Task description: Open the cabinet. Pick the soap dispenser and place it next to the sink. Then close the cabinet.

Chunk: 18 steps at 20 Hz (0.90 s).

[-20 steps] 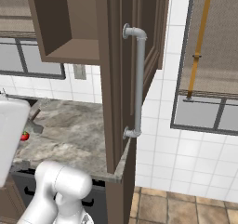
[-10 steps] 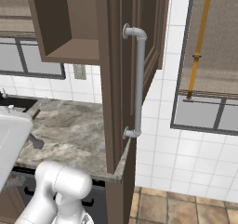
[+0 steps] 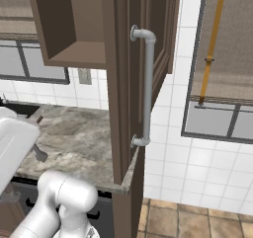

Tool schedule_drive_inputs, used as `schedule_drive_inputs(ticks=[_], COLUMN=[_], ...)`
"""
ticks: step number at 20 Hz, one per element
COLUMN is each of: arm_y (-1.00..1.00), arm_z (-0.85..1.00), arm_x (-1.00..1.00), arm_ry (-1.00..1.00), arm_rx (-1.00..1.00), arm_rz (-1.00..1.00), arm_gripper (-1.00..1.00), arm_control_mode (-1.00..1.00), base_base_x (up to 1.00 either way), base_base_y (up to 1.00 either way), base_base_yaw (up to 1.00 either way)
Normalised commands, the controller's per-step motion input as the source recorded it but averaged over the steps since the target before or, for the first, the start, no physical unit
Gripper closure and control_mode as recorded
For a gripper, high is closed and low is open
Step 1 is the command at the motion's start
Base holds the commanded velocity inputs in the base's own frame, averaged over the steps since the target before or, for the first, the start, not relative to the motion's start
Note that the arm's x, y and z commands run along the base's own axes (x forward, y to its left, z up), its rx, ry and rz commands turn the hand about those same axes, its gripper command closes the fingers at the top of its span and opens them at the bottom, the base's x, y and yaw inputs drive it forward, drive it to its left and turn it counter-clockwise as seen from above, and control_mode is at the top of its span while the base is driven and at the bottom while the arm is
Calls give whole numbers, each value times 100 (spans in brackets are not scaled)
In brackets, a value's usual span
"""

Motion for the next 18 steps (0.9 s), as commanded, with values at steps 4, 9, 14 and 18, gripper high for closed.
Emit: schedule_drive_inputs(ticks=[4, 9, 14, 18], arm_y=[0, 0, -1, -9], arm_z=[0, 0, 0, 0], arm_x=[0, 0, 0, 0], arm_ry=[14, 12, 13, 9], arm_rx=[1, 3, 7, 9], arm_rz=[0, 2, 2, 4], arm_gripper=[-100, -100, -100, -100], arm_control_mode=[-100, -100, -100, -100], base_base_x=[0, 0, 0, 0], base_base_y=[0, 0, 0, 0], base_base_yaw=[0, 0, 0, 0])
